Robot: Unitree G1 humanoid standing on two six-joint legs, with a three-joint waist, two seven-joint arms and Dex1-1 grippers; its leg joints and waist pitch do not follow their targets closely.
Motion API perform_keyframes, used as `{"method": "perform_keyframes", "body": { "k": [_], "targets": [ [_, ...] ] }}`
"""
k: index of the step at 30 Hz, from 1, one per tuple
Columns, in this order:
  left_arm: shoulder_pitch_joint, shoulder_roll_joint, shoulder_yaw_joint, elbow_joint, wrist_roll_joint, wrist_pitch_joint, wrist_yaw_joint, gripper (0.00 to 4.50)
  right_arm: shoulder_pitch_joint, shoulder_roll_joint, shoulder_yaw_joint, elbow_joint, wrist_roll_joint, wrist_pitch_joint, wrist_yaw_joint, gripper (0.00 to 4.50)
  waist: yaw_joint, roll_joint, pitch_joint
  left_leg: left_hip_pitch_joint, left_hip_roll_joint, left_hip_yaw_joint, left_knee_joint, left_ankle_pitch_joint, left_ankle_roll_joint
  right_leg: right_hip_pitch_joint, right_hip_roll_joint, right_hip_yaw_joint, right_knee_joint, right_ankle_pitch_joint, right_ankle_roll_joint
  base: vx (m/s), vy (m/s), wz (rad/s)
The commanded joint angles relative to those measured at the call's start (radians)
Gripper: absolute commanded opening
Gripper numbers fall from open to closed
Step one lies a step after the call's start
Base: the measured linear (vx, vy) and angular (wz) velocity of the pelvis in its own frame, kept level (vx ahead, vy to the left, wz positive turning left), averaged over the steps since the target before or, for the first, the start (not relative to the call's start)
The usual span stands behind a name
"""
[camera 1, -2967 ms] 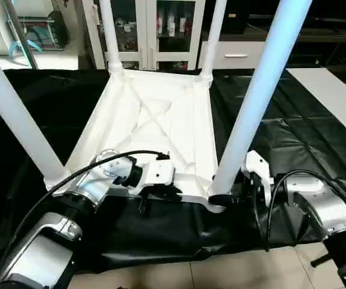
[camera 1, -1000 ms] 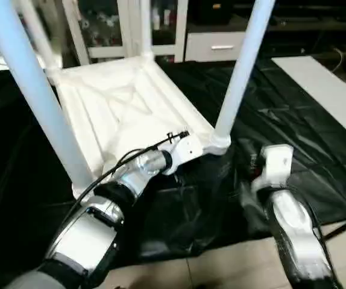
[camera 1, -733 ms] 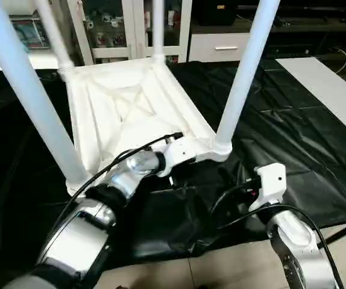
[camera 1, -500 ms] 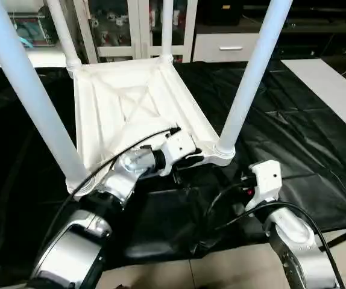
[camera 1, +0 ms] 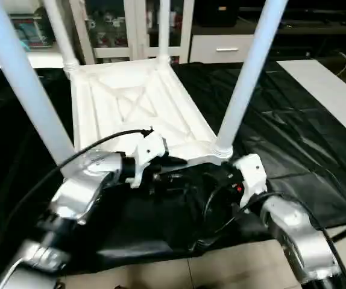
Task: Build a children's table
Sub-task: Rotate leg to tighten
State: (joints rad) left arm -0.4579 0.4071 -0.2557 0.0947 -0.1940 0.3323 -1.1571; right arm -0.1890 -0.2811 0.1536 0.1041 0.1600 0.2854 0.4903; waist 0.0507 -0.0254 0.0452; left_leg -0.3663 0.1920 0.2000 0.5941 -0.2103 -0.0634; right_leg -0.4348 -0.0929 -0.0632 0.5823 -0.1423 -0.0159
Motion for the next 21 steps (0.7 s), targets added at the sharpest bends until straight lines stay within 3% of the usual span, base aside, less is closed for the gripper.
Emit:
{"method": "perform_keyframes", "body": {
  "k": [1, 2, 3, 6, 9, 10, 11, 13, 14, 16, 17, 18, 19, 21],
  "targets": [
    [0.036, 0.029, -0.027, -0.1, 0.012, 0.076, -0.001, 1.99, -0.12, -0.02, 0.013, 0.155, -0.012, -0.007, 0.08, 3.13, -0.006, 0.003, -0.064, 0.017, 0.038, -0.011, -0.071, -0.132, 0.037, 0.061, -0.044, 0.04, -0.036, -0.158, -0.221, 0.0, 0.0, 0.0],
    [0.042, 0.036, -0.033, -0.108, 0.025, 0.082, 0.009, 1.99, -0.153, -0.025, 0.019, 0.202, -0.028, -0.024, 0.088, 3.13, -0.012, 0.002, -0.059, 0.009, 0.034, -0.013, -0.074, -0.143, 0.035, 0.064, -0.041, 0.039, -0.041, -0.187, -0.22, 0.0, 0.0, 0.0],
    [0.043, 0.037, -0.033, -0.11, 0.025, 0.085, 0.011, 1.99, -0.161, -0.027, 0.02, 0.214, -0.033, -0.029, 0.087, 3.13, -0.012, 0.003, -0.058, 0.015, 0.035, -0.01, -0.071, -0.154, 0.029, 0.059, -0.042, 0.04, -0.045, -0.203, -0.219, 0.0, 0.0, 0.0],
    [0.049, 0.04, -0.031, -0.123, 0.021, 0.099, 0.022, 1.99, -0.202, -0.027, 0.018, 0.277, -0.049, -0.041, 0.077, 3.13, -0.011, 0.001, -0.057, 0.014, 0.032, -0.008, -0.069, -0.162, 0.021, 0.06, -0.041, 0.044, -0.049, -0.229, -0.198, 0.0, 0.0, 0.0],
    [0.091, 0.047, -0.009, -0.209, -0.008, 0.153, 0.067, 1.99, -0.315, -0.019, -0.003, 0.489, -0.087, -0.096, 0.015, 3.13, -0.016, 0.002, -0.058, 0.01, 0.033, -0.015, -0.071, -0.192, 0.0, 0.061, -0.044, 0.041, -0.044, -0.268, -0.201, 0.0, 0.0, 0.0],
    [0.091, 0.047, -0.009, -0.209, -0.008, 0.153, 0.067, 1.99, -0.315, -0.019, -0.003, 0.489, -0.087, -0.096, 0.015, 3.13, -0.019, 0.0, -0.055, 0.01, 0.032, -0.014, -0.071, -0.214, -0.008, 0.06, -0.043, 0.04, -0.052, -0.307, -0.196, 0.0, 0.0, 0.0],
    [0.099, 0.046, -0.003, -0.22, -0.014, 0.158, 0.076, 1.99, -0.329, -0.016, -0.008, 0.522, -0.094, -0.11, -0.002, 3.13, -0.016, 0.001, -0.056, 0.017, 0.03, -0.011, -0.067, -0.231, -0.011, 0.054, -0.04, 0.041, -0.055, -0.328, -0.186, 0.0, 0.0, 0.0],
    [0.138, 0.044, 0.019, -0.24, -0.017, 0.142, 0.105, 1.99, -0.373, -0.011, -0.034, 0.628, -0.106, -0.164, -0.076, 3.13, -0.016, 0.003, -0.058, 0.016, 0.03, -0.013, -0.067, -0.235, -0.014, 0.052, -0.04, 0.041, -0.054, -0.329, -0.18, 0.0, 0.0, 0.0],
    [0.159, 0.045, 0.032, -0.246, -0.022, 0.129, 0.11, 1.99, -0.385, -0.011, -0.052, 0.661, -0.106, -0.184, -0.107, 3.13, -0.018, 0.001, -0.059, 0.008, 0.028, -0.015, -0.069, -0.228, -0.015, 0.059, -0.038, 0.038, -0.052, -0.326, -0.173, 0.0, 0.0, 0.0],
    [0.177, 0.042, 0.049, -0.246, -0.03, 0.114, 0.119, 1.99, -0.391, -0.012, -0.068, 0.682, -0.11, -0.217, -0.142, 3.13, -0.016, 0.004, -0.06, 0.017, 0.027, -0.01, -0.066, -0.228, -0.013, 0.05, -0.033, 0.039, -0.054, -0.304, -0.171, 0.0, 0.0, 0.0],
    [0.231, 0.01, 0.121, -0.238, -0.078, 0.034, 0.138, 1.99, -0.37, 0.005, -0.122, 0.646, -0.038, -0.265, -0.071, 3.13, -0.015, 0.01, -0.062, 0.01, 0.026, -0.013, -0.067, -0.229, -0.008, 0.057, -0.034, 0.038, -0.049, -0.279, -0.175, 0.0, 0.0, 0.0],
    [0.247, 0.001, 0.143, -0.238, -0.098, 0.012, 0.136, 1.99, -0.356, 0.012, -0.13, 0.617, -0.013, -0.262, -0.035, 3.13, -0.018, 0.005, -0.062, 0.004, 0.026, -0.013, -0.067, -0.231, -0.001, 0.061, -0.035, 0.038, -0.049, -0.268, -0.174, 0.0, 0.0, 0.0],
    [0.272, -0.009, 0.174, -0.238, -0.126, -0.026, 0.127, 1.99, -0.332, 0.02, -0.14, 0.566, 0.023, -0.252, 0.02, 3.13, -0.015, 0.009, -0.064, 0.005, 0.029, -0.015, -0.067, -0.23, 0.013, 0.063, -0.035, 0.038, -0.048, -0.246, -0.174, 0.0, 0.0, 0.0],
    [0.318, -0.015, 0.23, -0.246, -0.187, -0.053, 0.098, 1.99, -0.286, 0.023, -0.14, 0.476, 0.071, -0.24, 0.106, 3.13, -0.017, 0.006, -0.066, 0.001, 0.031, -0.016, -0.068, -0.209, 0.037, 0.067, -0.033, 0.037, -0.042, -0.203, -0.182, 0.0, 0.0, 0.0]
  ]
}}
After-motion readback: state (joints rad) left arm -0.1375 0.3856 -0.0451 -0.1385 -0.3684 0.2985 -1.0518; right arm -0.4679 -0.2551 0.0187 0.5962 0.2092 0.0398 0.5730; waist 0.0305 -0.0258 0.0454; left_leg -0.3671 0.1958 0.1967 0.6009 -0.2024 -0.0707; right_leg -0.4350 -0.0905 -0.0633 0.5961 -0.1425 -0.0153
